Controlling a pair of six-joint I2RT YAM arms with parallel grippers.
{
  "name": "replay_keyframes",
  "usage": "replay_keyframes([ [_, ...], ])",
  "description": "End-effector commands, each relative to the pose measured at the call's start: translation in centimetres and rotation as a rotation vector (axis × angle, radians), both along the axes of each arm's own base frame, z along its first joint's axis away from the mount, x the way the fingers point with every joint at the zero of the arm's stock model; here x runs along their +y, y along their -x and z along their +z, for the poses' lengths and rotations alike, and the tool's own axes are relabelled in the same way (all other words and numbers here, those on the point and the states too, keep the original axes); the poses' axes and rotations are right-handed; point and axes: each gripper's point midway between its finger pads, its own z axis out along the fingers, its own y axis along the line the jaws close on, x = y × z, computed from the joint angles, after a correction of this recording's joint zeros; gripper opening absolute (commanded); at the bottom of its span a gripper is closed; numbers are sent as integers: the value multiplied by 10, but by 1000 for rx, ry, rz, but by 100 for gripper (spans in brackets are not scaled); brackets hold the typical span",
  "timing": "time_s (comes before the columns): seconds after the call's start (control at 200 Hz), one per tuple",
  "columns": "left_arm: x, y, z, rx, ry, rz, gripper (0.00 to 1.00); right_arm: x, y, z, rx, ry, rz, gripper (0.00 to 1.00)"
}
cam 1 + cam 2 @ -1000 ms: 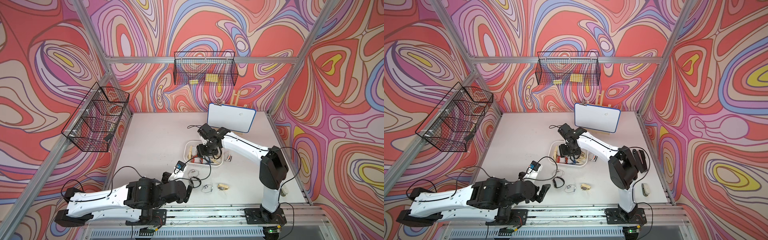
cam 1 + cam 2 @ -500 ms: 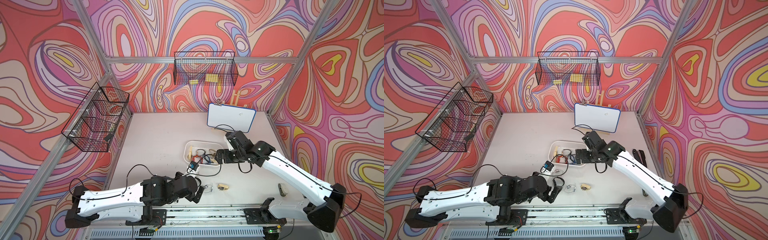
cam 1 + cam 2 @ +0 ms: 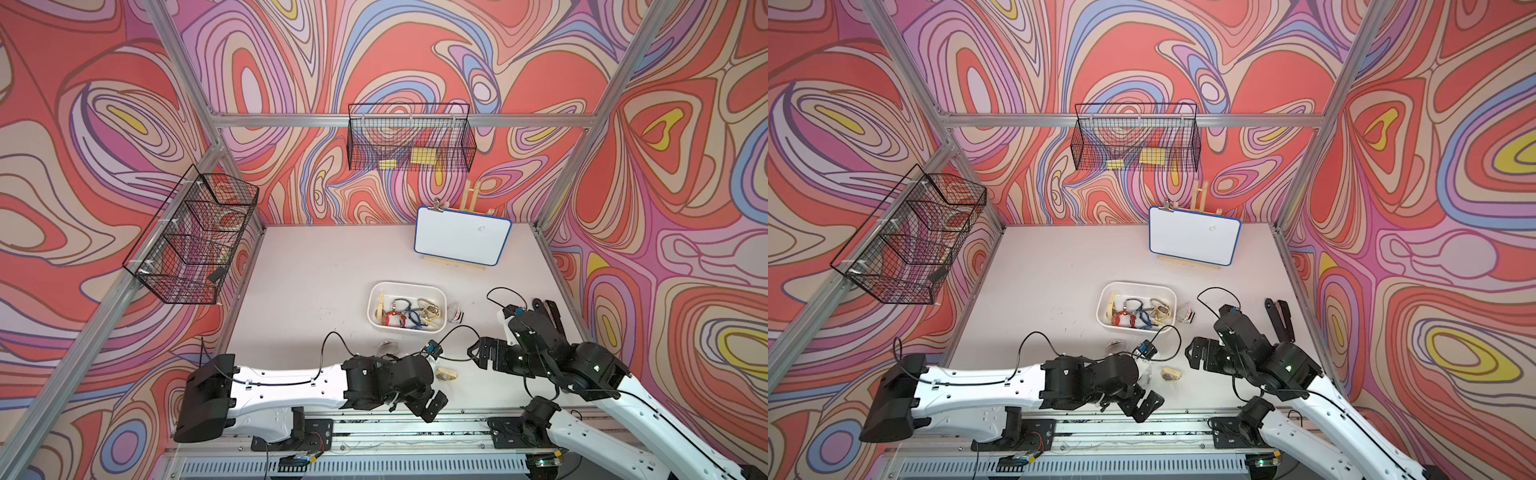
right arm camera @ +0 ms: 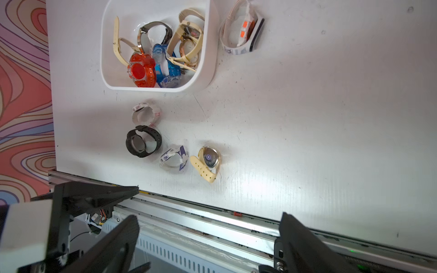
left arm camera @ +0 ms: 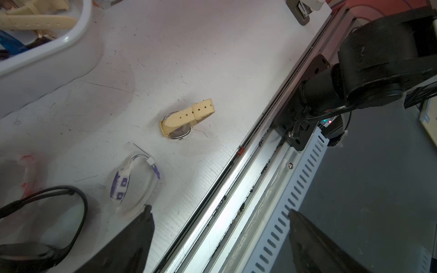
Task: Put the watch into the storage box
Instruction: Pick up the watch at the center of the board.
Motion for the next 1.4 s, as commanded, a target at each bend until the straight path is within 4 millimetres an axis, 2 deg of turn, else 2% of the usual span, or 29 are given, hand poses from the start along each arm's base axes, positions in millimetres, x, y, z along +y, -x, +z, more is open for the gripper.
replay_keyframes([
  [0.0, -15, -2, -6, -18, 20, -37, 89, -7, 24, -1, 37, -34, 33, 98],
  [0.19, -21, -14, -28, -25, -58, -8, 86, -16, 64, -7, 114, -51, 136, 98],
  [0.325, -20, -30, -34, -48, -103, 44, 81, -27, 77, 4, 80, -69, 136, 98],
  [0.511, -31, -44, -34, -103, -129, 60, 74, -25, 75, 2, 76, -72, 144, 98],
  [0.761, -45, -54, -49, -147, -191, 49, 60, -26, 73, 12, 36, -80, 146, 98],
  [0.776, -40, -53, -53, -144, -217, 47, 60, -27, 73, 12, 37, -79, 145, 98],
  [1.107, -40, -68, -63, -216, -317, 53, 55, -26, 71, 11, 34, -82, 142, 98],
  [1.392, -44, -80, -66, -241, -351, 49, 42, -24, 69, 12, 29, -80, 143, 98],
])
